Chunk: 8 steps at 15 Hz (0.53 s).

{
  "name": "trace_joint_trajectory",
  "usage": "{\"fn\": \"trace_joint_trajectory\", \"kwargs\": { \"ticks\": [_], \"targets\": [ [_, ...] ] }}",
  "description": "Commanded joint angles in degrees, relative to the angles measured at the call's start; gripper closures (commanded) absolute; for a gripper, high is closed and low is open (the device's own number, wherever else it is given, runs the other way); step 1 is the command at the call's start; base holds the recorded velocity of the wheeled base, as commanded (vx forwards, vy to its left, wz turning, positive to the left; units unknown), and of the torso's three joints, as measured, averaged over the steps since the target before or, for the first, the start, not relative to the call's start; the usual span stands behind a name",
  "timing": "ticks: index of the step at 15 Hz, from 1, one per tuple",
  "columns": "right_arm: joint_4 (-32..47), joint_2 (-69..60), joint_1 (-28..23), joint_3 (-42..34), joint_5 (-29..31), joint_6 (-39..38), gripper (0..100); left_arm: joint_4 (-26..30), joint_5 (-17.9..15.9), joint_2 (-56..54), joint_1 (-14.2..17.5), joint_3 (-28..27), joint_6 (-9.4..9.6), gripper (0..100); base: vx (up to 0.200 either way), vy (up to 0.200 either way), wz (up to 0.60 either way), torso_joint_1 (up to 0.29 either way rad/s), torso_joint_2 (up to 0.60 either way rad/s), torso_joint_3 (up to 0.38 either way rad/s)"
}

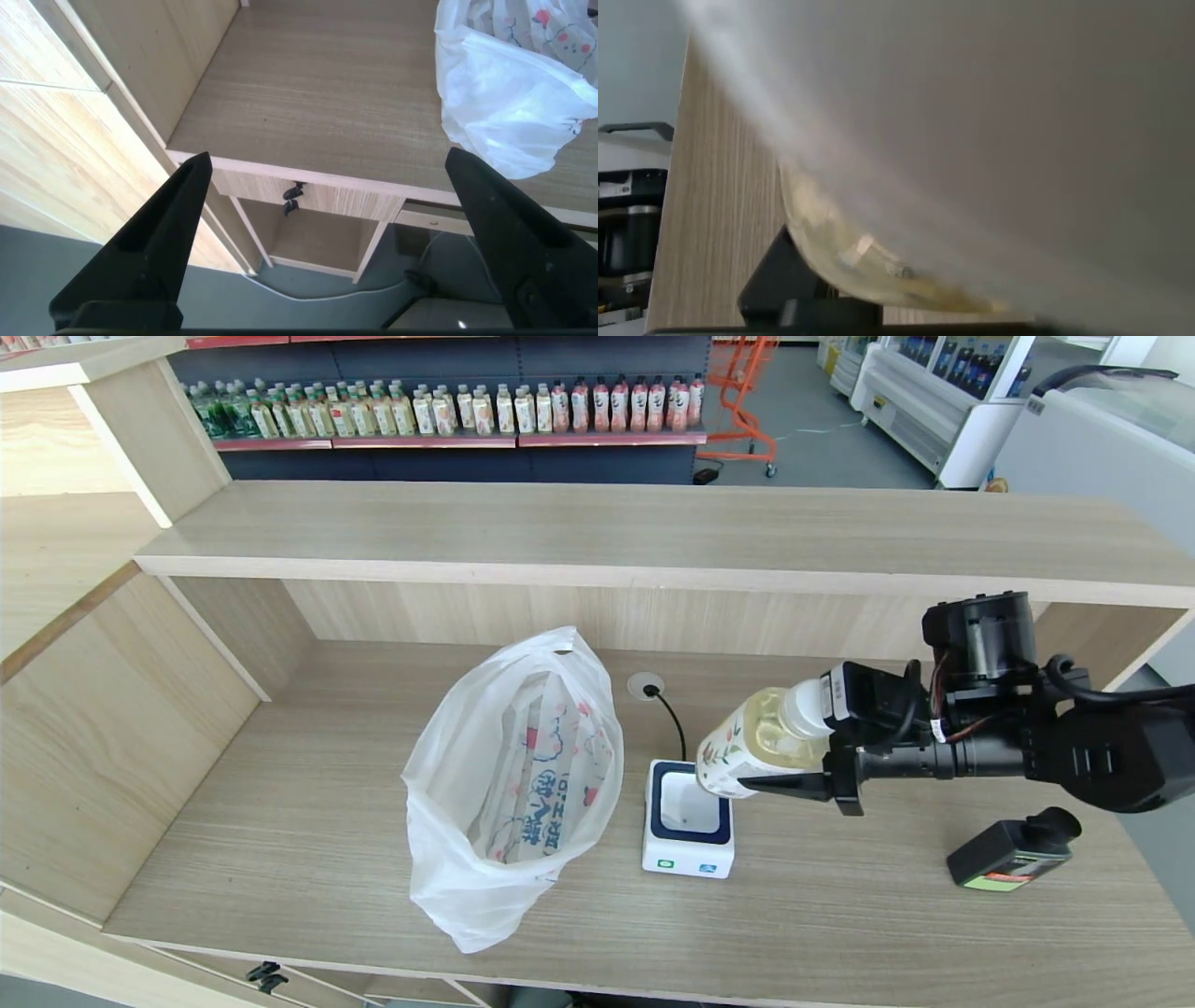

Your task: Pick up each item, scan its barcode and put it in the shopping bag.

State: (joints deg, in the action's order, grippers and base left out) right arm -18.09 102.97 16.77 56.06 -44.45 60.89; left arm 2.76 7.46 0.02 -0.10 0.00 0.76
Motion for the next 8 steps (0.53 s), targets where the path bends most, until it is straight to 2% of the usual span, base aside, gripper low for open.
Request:
{"fn": "trace_joint_trajectory", "kwargs": {
  "ticks": [1,8],
  "targets": [
    [-1.68,4.25,0.01,1.06,-0.11,0.63,100,0.06,0.01,0.06,0.01,0.0,0.04,0,0.0,0.0,0.0,0.0,0.0,0.0],
    [-10.12,10.93,-0.69,1.77,-5.47,4.85,100,-0.03,0.01,0.06,0.01,0.0,0.04,0,0.0,0.0,0.0,0.0,0.0,0.0]
  ]
}}
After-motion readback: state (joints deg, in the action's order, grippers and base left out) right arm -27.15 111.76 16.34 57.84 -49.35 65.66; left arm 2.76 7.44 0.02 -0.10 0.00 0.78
